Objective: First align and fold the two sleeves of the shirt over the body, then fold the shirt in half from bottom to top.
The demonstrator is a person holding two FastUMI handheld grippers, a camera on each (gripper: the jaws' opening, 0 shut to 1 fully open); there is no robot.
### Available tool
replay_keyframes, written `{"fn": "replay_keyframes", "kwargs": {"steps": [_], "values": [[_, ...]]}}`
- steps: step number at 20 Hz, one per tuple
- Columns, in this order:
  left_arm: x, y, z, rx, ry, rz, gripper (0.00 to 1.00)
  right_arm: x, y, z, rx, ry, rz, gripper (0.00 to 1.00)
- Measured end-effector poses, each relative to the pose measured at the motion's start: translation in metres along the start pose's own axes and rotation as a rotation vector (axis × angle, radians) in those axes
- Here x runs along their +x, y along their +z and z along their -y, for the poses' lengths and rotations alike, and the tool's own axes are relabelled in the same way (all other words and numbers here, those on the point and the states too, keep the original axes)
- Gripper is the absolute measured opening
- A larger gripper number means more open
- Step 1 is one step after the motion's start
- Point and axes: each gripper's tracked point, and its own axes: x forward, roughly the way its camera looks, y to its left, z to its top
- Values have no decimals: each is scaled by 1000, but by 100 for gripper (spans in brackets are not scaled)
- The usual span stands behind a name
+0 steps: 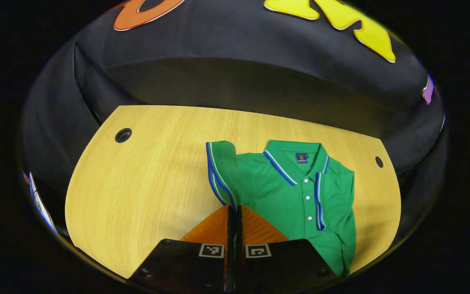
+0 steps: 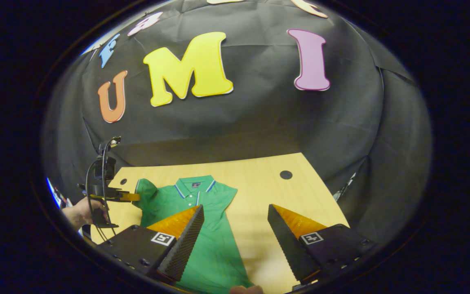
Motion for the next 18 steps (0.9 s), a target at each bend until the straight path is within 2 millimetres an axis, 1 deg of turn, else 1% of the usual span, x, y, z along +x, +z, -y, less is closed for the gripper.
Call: {"fn": "replay_keyframes", "kwargs": {"steps": [4, 9, 12, 13, 14, 15, 17, 18], "values": [[4, -3, 42, 28, -10, -17, 6, -5, -1, 28, 42, -6, 2, 96], [19, -15, 80, 34, 7, -57, 7, -7, -11, 63, 78, -19, -18, 96], [26, -22, 100, 12, -2, -66, 11, -7, -13, 78, 87, -21, -18, 96], [27, -24, 110, -6, -22, -68, 12, -7, -13, 83, 83, -20, -17, 95], [26, -28, 119, -23, -43, -71, 14, -7, -13, 85, 82, -15, -16, 95], [26, -30, 123, -28, -50, -73, 15, -6, -13, 87, 82, -10, -16, 96], [20, -32, 121, -22, -43, -68, 20, -4, -16, 88, 82, 2, -23, 96], [17, -32, 124, -25, -48, -60, 25, -1, -17, 88, 80, 9, -25, 96]]}}
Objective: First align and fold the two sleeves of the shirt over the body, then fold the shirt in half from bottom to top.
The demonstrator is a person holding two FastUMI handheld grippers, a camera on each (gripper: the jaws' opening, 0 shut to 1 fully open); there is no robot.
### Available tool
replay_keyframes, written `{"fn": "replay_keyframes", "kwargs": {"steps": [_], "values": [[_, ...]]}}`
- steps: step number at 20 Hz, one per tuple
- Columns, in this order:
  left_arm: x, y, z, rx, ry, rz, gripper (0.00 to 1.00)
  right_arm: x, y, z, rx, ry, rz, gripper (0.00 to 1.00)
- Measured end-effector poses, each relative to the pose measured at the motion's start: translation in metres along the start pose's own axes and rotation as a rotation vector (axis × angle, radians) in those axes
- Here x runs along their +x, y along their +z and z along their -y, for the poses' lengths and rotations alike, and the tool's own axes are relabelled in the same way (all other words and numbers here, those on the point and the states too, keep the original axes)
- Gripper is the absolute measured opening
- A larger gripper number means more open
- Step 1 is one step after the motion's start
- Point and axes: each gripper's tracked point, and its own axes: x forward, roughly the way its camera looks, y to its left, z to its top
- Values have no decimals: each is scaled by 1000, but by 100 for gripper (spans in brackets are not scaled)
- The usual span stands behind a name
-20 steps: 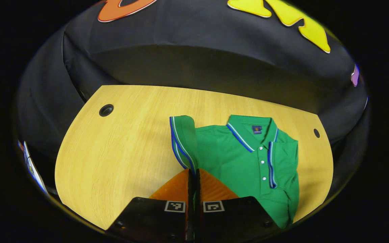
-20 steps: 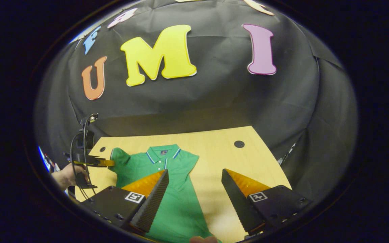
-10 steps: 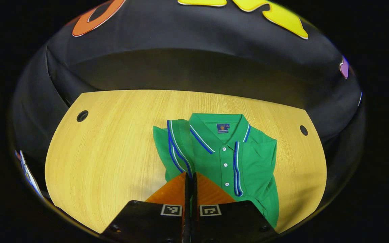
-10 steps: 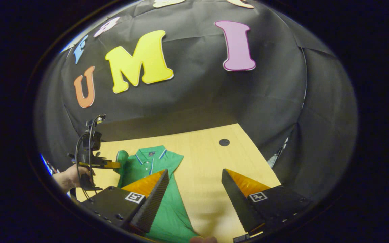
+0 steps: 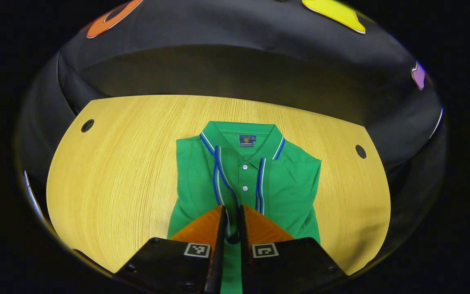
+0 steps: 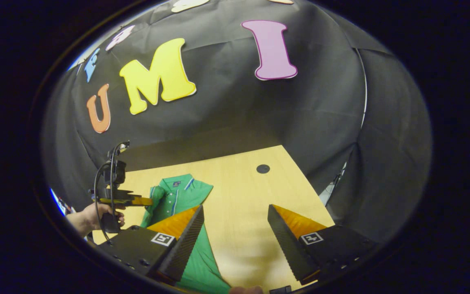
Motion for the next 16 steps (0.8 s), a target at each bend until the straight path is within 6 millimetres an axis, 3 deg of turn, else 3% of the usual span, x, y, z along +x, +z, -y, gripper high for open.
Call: {"fn": "replay_keyframes", "kwargs": {"steps": [1, 3, 4, 5, 12, 16], "values": [[-1, -1, 6, -9, -22, 7, 28, 1, -2, -1, -4, 7, -5, 96], [-10, -1, 9, -13, -17, 18, 64, 4, -5, -4, -13, 27, -14, 96], [-16, -1, 6, -11, -3, 29, 88, 6, -3, -7, -20, 37, -14, 96], [-23, -1, 4, -12, 9, 41, 96, 8, -3, -11, -28, 51, -13, 96], [-77, -8, -5, -57, 40, 145, 99, 12, -7, -44, -156, 143, -8, 96], [-106, -18, -7, -44, 12, 196, 100, -3, -16, -58, -223, 144, 13, 96]]}}
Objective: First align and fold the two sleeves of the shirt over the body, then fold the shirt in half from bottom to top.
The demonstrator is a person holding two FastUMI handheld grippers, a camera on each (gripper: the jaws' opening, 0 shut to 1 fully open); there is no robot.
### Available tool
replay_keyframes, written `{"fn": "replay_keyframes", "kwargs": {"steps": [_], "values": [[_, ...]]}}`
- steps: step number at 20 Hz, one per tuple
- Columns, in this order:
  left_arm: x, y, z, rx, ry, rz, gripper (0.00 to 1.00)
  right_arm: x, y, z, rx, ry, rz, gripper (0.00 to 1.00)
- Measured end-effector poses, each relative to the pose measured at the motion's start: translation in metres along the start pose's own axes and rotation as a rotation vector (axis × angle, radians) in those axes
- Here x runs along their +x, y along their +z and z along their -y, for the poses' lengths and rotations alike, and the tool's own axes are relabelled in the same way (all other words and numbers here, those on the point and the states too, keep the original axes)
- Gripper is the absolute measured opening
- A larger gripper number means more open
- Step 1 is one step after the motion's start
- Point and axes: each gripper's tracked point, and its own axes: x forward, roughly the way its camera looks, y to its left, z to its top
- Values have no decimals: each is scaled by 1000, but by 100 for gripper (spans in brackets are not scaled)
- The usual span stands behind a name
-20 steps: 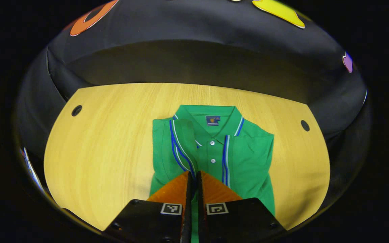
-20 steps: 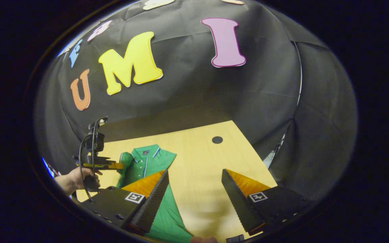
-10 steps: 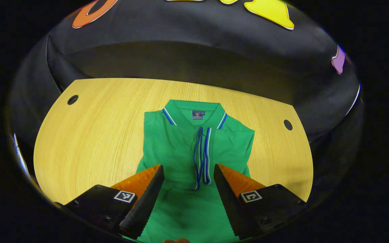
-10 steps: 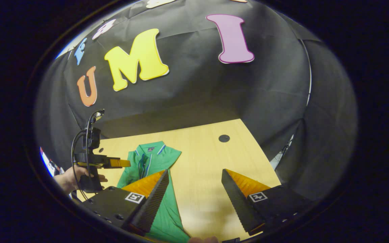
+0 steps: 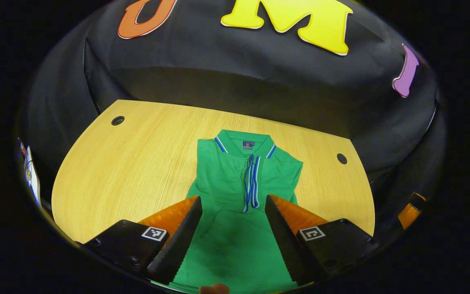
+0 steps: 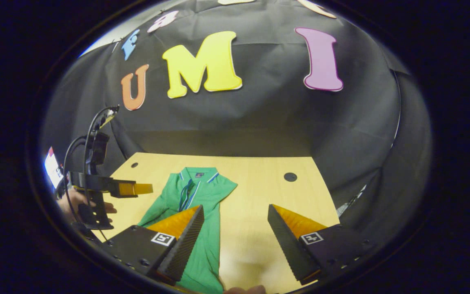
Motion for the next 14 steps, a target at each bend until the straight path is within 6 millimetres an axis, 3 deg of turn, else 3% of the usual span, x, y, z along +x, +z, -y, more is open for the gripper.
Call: {"fn": "replay_keyframes", "kwargs": {"steps": [3, 5, 7, 8, 14], "values": [[-26, -15, -11, 50, -18, 15, 100, -7, -24, -12, -27, -30, -28, 96], [-42, -33, -26, 78, -30, 7, 100, -12, -50, -20, -49, -46, -73, 92], [-60, -54, -46, 107, -37, -2, 100, -20, -80, -29, -48, -40, -129, 96], [-67, -65, -56, 120, -48, -4, 100, -25, -95, -33, -42, -35, -161, 93], [-95, -155, -124, 145, -58, -112, 100, -40, -189, -22, -69, -69, -366, 97]]}}
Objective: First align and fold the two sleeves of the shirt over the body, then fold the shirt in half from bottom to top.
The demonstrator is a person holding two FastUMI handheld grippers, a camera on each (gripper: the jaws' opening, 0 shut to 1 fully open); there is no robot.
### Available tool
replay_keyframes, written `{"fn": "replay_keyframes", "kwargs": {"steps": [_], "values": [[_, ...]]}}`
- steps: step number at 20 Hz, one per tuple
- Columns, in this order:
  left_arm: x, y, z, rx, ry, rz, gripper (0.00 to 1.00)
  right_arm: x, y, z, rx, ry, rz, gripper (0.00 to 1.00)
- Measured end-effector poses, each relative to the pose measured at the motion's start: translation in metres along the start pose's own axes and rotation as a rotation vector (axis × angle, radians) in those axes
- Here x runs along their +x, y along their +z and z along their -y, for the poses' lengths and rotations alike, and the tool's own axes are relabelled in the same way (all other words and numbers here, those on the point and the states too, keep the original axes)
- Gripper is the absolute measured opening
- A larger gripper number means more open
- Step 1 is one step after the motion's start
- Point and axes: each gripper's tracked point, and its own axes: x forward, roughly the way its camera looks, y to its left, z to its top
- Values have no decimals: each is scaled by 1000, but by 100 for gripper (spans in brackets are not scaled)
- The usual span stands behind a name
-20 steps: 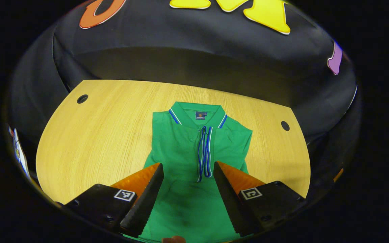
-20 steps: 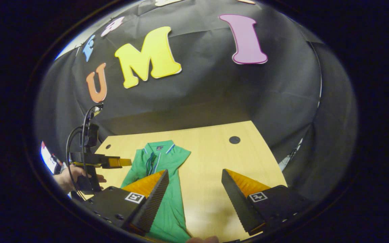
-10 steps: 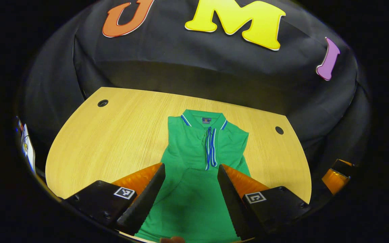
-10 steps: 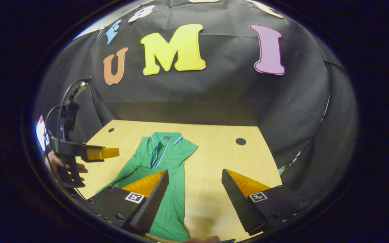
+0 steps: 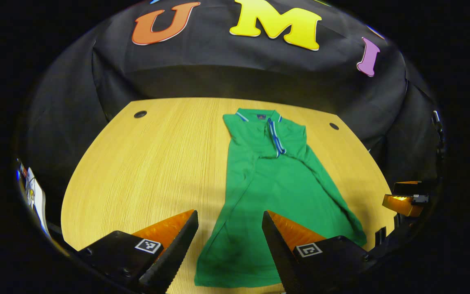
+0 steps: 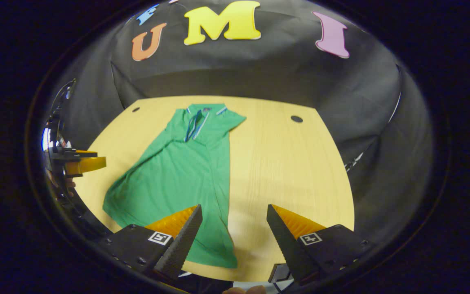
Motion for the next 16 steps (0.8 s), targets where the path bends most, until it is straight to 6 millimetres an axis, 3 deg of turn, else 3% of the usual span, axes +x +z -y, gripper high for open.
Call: {"fn": "replay_keyframes", "kwargs": {"steps": [4, 7, 11, 16], "values": [[-1, -75, -21, -18, -3, -131, 100, 11, -49, -5, 2, 8, -121, 96], [-6, -112, -29, -41, -19, -212, 100, 11, -81, -7, 4, 34, -210, 96], [-3, -129, -40, -11, -2, -237, 100, 16, -112, -4, -24, 21, -291, 96], [-6, -142, -44, 14, -4, -272, 100, 27, -122, -10, -51, 22, -324, 95]]}}
